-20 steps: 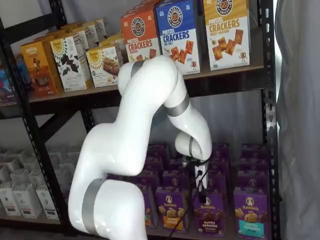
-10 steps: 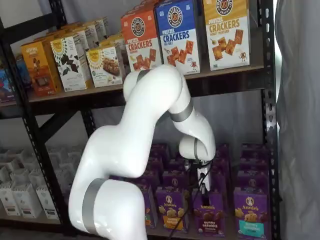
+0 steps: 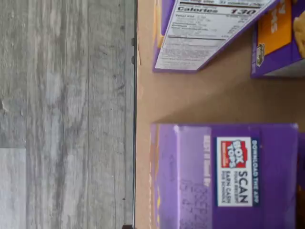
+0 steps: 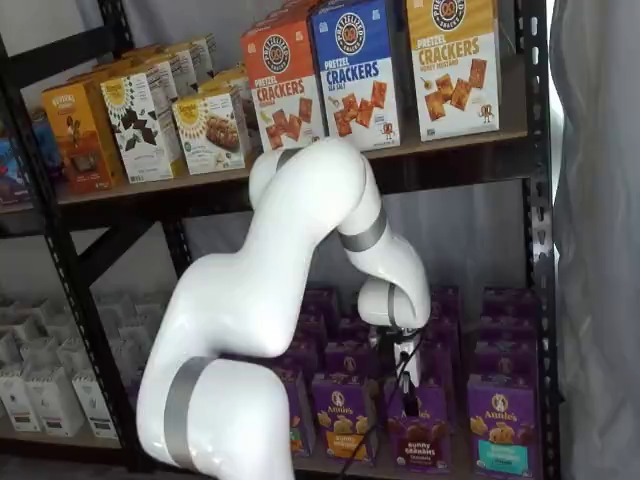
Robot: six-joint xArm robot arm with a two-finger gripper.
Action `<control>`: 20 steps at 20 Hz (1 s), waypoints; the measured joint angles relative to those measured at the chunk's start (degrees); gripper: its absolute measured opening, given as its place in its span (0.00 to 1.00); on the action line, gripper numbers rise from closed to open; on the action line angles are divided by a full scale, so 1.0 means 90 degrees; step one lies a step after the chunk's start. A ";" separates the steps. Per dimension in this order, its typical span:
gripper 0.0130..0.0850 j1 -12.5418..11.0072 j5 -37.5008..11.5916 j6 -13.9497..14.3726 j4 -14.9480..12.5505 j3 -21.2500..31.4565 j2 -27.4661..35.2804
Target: Pick up the purple box with a brown patch in the center, on the bottom shelf, the fifth box from the left
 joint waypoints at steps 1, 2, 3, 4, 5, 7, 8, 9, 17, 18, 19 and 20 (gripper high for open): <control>1.00 0.0002 -0.0022 0.0006 -0.0004 0.0002 0.0008; 1.00 0.0003 -0.0035 0.0022 -0.0021 0.0003 0.0016; 1.00 0.0004 -0.0041 0.0040 -0.0039 0.0003 0.0022; 1.00 0.0007 -0.0046 0.0069 -0.0069 0.0004 0.0029; 1.00 0.0011 -0.0052 0.0092 -0.0089 0.0006 0.0035; 0.94 0.0024 -0.0064 0.0122 -0.0109 0.0017 0.0042; 0.89 0.0030 -0.0063 0.0125 -0.0107 0.0020 0.0043; 0.89 0.0035 -0.0059 0.0107 -0.0081 0.0022 0.0043; 0.67 0.0068 -0.0028 0.0086 -0.0019 0.0065 0.0011; 0.67 0.0070 -0.0042 0.0076 -0.0007 0.0081 0.0004; 0.67 0.0071 -0.0049 0.0072 0.0000 0.0093 -0.0005; 0.67 0.0072 -0.0050 0.0082 -0.0010 0.0101 -0.0011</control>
